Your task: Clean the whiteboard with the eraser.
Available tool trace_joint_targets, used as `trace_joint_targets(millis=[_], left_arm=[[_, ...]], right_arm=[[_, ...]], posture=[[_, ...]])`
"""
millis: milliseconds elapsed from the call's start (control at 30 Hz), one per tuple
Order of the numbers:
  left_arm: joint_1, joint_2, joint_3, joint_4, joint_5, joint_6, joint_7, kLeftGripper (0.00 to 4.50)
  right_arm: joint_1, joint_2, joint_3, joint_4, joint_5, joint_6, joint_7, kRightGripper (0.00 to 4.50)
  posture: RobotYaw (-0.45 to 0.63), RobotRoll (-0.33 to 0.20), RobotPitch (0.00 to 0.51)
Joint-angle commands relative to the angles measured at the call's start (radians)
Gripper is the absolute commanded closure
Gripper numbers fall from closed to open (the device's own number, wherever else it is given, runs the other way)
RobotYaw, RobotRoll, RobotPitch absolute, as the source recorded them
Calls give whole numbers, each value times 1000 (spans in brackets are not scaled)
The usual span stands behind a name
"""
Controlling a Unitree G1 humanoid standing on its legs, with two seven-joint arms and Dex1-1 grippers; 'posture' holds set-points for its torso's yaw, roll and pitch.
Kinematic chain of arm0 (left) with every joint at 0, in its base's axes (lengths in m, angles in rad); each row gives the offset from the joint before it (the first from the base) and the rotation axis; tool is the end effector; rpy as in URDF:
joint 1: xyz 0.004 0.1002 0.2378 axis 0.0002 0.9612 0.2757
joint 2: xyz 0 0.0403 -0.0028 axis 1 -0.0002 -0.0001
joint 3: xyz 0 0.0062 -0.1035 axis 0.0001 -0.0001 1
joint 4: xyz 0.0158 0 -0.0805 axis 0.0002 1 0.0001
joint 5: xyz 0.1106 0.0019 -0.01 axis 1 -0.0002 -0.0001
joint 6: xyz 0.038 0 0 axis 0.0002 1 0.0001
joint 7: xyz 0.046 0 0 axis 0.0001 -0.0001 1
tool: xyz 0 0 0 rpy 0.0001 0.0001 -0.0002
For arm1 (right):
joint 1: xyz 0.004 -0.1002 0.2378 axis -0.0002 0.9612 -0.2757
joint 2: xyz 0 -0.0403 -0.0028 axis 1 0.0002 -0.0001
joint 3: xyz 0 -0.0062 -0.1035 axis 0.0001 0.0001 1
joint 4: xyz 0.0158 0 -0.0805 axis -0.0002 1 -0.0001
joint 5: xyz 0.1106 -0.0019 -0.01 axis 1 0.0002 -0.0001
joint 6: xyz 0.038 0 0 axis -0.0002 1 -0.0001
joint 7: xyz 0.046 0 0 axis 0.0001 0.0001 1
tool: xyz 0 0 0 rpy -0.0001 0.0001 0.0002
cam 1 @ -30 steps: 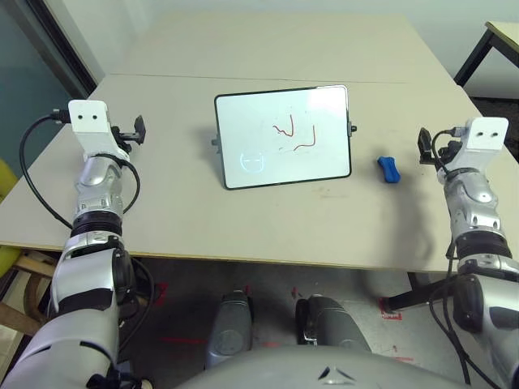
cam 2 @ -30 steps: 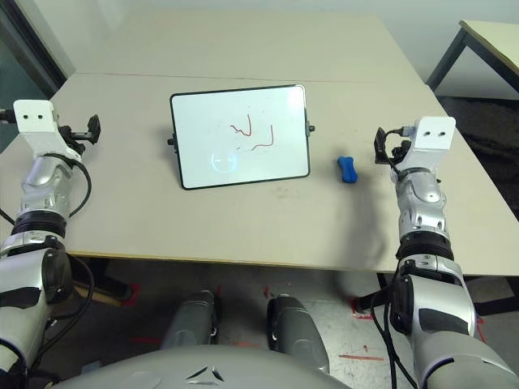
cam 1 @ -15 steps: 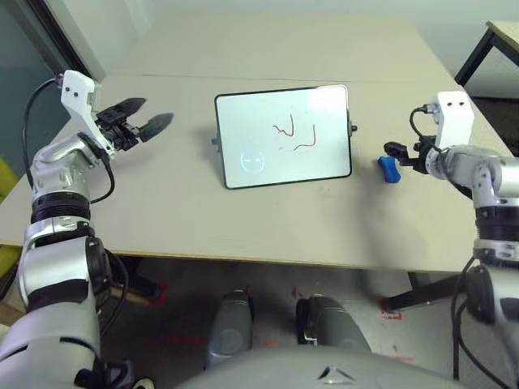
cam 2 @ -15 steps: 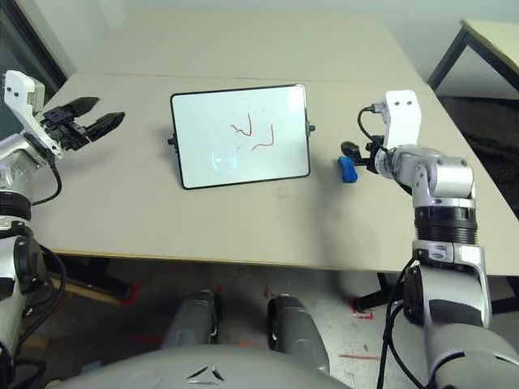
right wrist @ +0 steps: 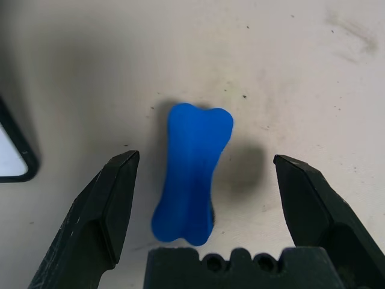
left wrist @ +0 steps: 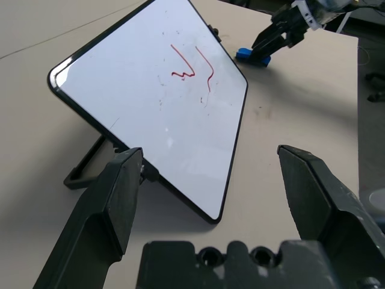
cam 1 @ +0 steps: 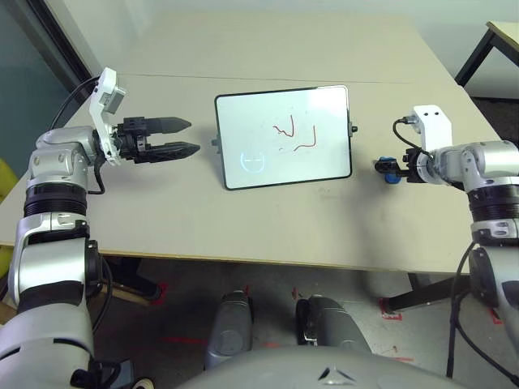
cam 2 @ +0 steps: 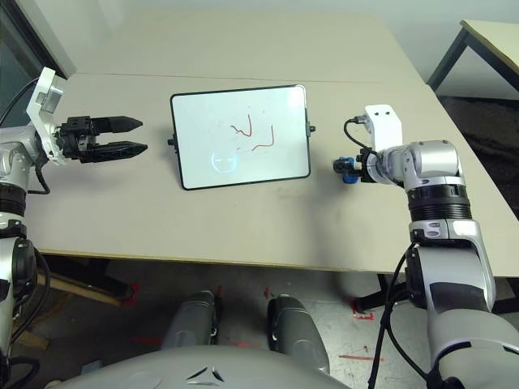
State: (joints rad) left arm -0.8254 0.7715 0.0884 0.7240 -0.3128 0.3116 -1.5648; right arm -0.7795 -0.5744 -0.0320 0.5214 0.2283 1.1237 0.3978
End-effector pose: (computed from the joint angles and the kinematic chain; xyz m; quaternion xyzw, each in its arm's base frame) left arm 0.3192 0.3262 0.2040 0.0449 0.0954 -0.5514 0.8275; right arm 0.3201 -0.2611 0.1540 0.0021 0.4005 0.0557 0.9146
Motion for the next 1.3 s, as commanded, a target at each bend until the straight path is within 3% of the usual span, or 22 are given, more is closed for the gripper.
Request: trace_joint_targets(millis=[33,333,433,667,733,1000,1133,1300], left_arm=[[21,25,-12,-45,-8,30,-26,0],[77,25,-22,-137,-16,57,-40,0],[82,26,-19,-144,-20,48,-46,0],[76,34,-22,-140,-15,33,-48,0],[77,38,-23,-143,-22,34,-49,0],[62,45,-36,-126,-30,36,-50,0],[49,38,-41,-119,-30,41,-50,0],[32,28,-44,-101,-22,29,-50,0]], right_arm=[[-20,8,18,50,-21,-26,20,31],[-32,22,36,88,-47,-54,48,31],[-25,18,52,73,-62,-69,62,888],[5,-12,85,-20,-70,-41,103,3603],[29,-39,111,-99,-75,-45,129,4138],[91,-126,227,-394,-115,-109,201,4261],[70,-115,267,-480,-142,-121,195,4268],[55,-112,396,-519,-256,-239,188,4269]], posture=[[254,0,68],[266,0,65],[265,0,63],[267,0,61],[270,0,64],[259,0,66],[253,0,64],[251,0,59]])
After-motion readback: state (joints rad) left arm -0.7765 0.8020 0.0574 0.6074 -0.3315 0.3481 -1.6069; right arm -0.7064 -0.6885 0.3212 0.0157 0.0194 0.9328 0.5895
